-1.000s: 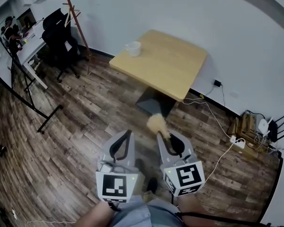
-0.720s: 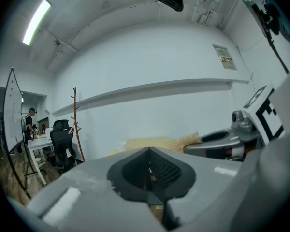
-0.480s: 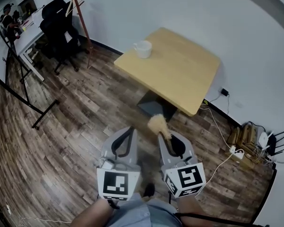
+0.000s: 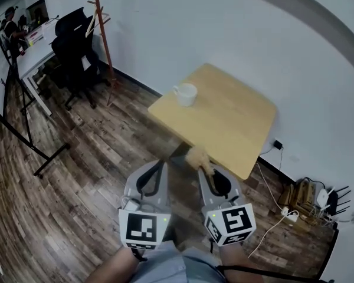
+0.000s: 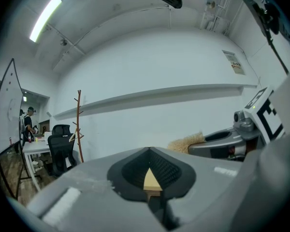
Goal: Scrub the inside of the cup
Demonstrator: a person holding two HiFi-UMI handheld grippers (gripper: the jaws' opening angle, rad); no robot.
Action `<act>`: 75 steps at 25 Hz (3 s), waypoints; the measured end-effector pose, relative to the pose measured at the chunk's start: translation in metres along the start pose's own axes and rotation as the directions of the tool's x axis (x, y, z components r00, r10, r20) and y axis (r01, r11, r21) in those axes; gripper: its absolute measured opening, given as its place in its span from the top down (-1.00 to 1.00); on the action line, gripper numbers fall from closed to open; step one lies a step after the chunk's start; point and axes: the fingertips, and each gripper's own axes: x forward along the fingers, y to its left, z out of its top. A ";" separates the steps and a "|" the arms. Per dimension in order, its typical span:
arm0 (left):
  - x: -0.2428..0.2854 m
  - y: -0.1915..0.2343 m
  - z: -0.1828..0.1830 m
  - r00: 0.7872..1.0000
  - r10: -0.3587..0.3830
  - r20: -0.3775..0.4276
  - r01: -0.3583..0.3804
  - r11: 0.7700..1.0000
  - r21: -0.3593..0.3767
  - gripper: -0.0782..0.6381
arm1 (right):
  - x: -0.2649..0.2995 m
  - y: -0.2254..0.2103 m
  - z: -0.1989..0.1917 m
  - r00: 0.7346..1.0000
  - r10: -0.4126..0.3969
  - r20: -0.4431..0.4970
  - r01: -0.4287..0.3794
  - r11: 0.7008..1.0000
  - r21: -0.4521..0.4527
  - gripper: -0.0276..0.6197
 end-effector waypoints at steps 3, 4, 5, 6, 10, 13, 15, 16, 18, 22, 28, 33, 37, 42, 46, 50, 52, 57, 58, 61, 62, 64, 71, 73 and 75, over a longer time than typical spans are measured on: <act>0.009 0.010 0.005 1.000 0.001 0.019 -0.001 1.000 0.019 0.72 | 0.014 -0.004 0.012 1.000 0.001 0.014 -0.001 1.000 -0.025 0.72; 0.011 0.013 0.005 1.000 0.004 0.021 -0.004 1.000 0.012 0.72 | 0.017 -0.004 0.014 1.000 0.001 0.017 0.000 0.999 -0.033 0.72; 0.013 0.016 0.004 1.000 0.007 0.021 -0.007 1.000 0.007 0.72 | 0.021 -0.005 0.015 1.000 0.001 0.018 0.000 0.999 -0.038 0.72; 0.015 0.019 0.003 1.000 0.008 0.021 -0.008 1.000 0.012 0.72 | 0.023 -0.004 0.016 1.000 0.000 0.018 0.000 0.999 -0.042 0.72; 0.024 0.026 -0.005 1.000 0.009 0.008 -0.009 1.000 0.000 0.72 | 0.033 -0.007 0.014 1.000 0.001 0.012 -0.001 0.999 -0.043 0.72; 0.041 0.027 -0.009 1.000 -0.005 -0.004 0.005 1.000 0.026 0.72 | 0.042 -0.018 0.013 1.000 -0.006 0.012 0.006 1.000 -0.030 0.72; 0.054 0.030 -0.016 1.000 -0.016 -0.022 0.016 1.000 0.026 0.73 | 0.052 -0.024 0.008 1.000 -0.011 0.002 0.011 1.000 -0.019 0.72; 0.060 0.032 -0.020 0.999 -0.020 -0.035 0.021 1.000 0.018 0.72 | 0.058 -0.026 0.005 1.000 -0.011 -0.005 0.011 1.000 -0.014 0.72; 0.076 0.036 -0.030 0.998 -0.026 -0.062 0.026 1.000 -0.004 0.72 | 0.071 -0.033 -0.002 1.000 -0.010 -0.022 0.010 1.000 -0.004 0.72; 0.123 0.045 -0.043 0.994 -0.051 -0.093 0.053 0.998 0.018 0.72 | 0.109 -0.058 -0.017 0.998 -0.010 -0.055 0.011 1.000 0.025 0.72; 0.177 0.073 -0.049 0.988 -0.052 -0.143 0.046 0.998 -0.045 0.72 | 0.173 -0.085 -0.027 0.994 -0.005 -0.111 0.013 0.998 0.068 0.72; 0.223 0.088 -0.048 0.985 -0.076 -0.158 0.072 0.997 -0.026 0.72 | 0.213 -0.111 -0.022 0.994 -0.015 -0.112 0.024 0.996 0.083 0.72; 0.258 0.088 -0.036 0.985 -0.089 -0.145 0.086 0.996 -0.022 0.72 | 0.235 -0.134 -0.015 0.995 -0.021 -0.101 0.029 0.996 0.086 0.72; 0.288 0.091 -0.023 0.985 -0.124 -0.119 0.130 0.991 0.040 0.72 | 0.251 -0.160 0.004 0.996 -0.052 -0.074 0.058 0.995 0.086 0.72; 0.307 0.092 -0.013 0.984 -0.145 -0.107 0.151 0.987 0.056 0.72 | 0.259 -0.177 0.016 0.996 -0.068 -0.055 0.073 0.994 0.083 0.72; 0.320 0.097 -0.004 0.984 -0.158 -0.084 0.161 0.986 0.034 0.72 | 0.271 -0.187 0.023 0.995 -0.093 -0.045 0.097 0.992 0.081 0.72; 0.325 0.105 -0.006 0.982 -0.172 -0.080 0.175 0.984 0.030 0.72 | 0.279 -0.187 0.024 0.993 -0.109 -0.049 0.112 0.990 0.080 0.72; 0.354 0.125 -0.014 0.969 -0.238 -0.070 0.240 0.970 0.024 0.72 | 0.301 -0.193 0.019 0.982 -0.175 -0.070 0.180 0.980 0.081 0.72; 0.361 0.129 -0.014 0.964 -0.256 -0.066 0.258 0.966 0.022 0.72 | 0.306 -0.195 0.018 0.979 -0.194 -0.070 0.199 0.976 0.085 0.72; 0.385 0.141 -0.016 0.943 -0.328 -0.053 0.330 0.944 0.029 0.72 | 0.321 -0.201 0.016 0.962 -0.261 -0.082 0.268 0.958 0.099 0.72; 0.393 0.144 -0.016 0.932 -0.359 -0.049 0.361 0.932 0.039 0.72 | 0.324 -0.204 0.016 0.954 -0.288 -0.087 0.296 0.950 0.101 0.72; 0.409 0.147 -0.016 0.907 -0.419 -0.040 0.420 0.906 0.048 0.72 | 0.331 -0.209 0.019 0.935 -0.343 -0.093 0.351 0.931 0.098 0.72; 0.449 0.164 -0.001 0.843 -0.538 0.014 0.535 0.841 0.085 0.72 | 0.348 -0.218 0.045 0.870 -0.487 -0.075 0.491 0.869 0.060 0.72; 0.455 0.167 0.002 0.822 -0.569 0.028 0.565 0.819 0.099 0.72 | 0.351 -0.217 0.049 0.852 -0.517 -0.081 0.521 0.852 0.054 0.72; 0.461 0.171 0.003 0.804 -0.593 0.033 0.588 0.803 0.092 0.72 | 0.353 -0.216 0.051 0.840 -0.535 -0.091 0.541 0.839 0.055 0.72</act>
